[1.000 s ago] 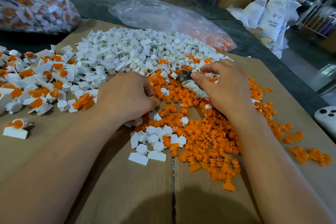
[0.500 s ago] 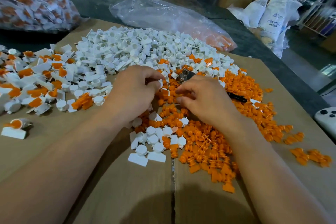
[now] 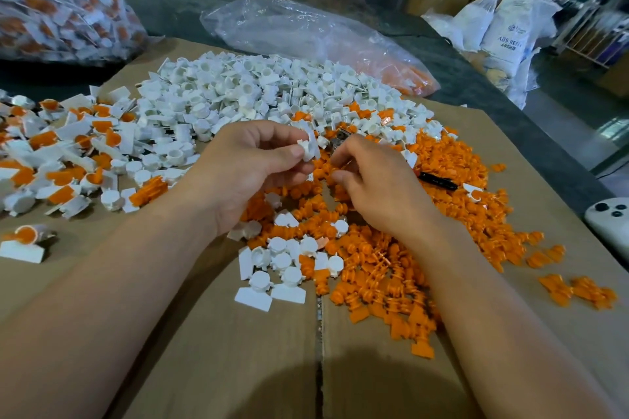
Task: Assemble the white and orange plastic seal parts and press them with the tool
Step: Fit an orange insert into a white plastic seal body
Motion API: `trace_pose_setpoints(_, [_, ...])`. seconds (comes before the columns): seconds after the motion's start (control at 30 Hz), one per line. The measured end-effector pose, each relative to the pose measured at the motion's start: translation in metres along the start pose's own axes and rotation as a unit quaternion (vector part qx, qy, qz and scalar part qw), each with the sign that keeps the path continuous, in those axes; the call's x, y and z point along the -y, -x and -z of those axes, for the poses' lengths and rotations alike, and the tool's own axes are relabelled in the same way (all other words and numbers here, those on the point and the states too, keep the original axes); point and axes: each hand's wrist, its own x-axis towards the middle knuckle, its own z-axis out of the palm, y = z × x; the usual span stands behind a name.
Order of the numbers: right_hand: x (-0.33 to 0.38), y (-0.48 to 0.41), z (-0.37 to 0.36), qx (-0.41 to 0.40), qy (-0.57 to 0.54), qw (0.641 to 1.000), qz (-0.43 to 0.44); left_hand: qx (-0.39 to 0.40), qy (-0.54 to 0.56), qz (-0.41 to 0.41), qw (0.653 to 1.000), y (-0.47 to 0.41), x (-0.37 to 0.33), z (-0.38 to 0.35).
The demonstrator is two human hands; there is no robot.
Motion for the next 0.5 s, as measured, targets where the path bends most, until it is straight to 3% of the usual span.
trace_pose_setpoints(0.5, [0.0037,0.0013,0.0100,-0.106,-0.200,0.974,-0.022,0.018,0.045,-0.001,0.999,-0.0003,-0.0015,0.0000])
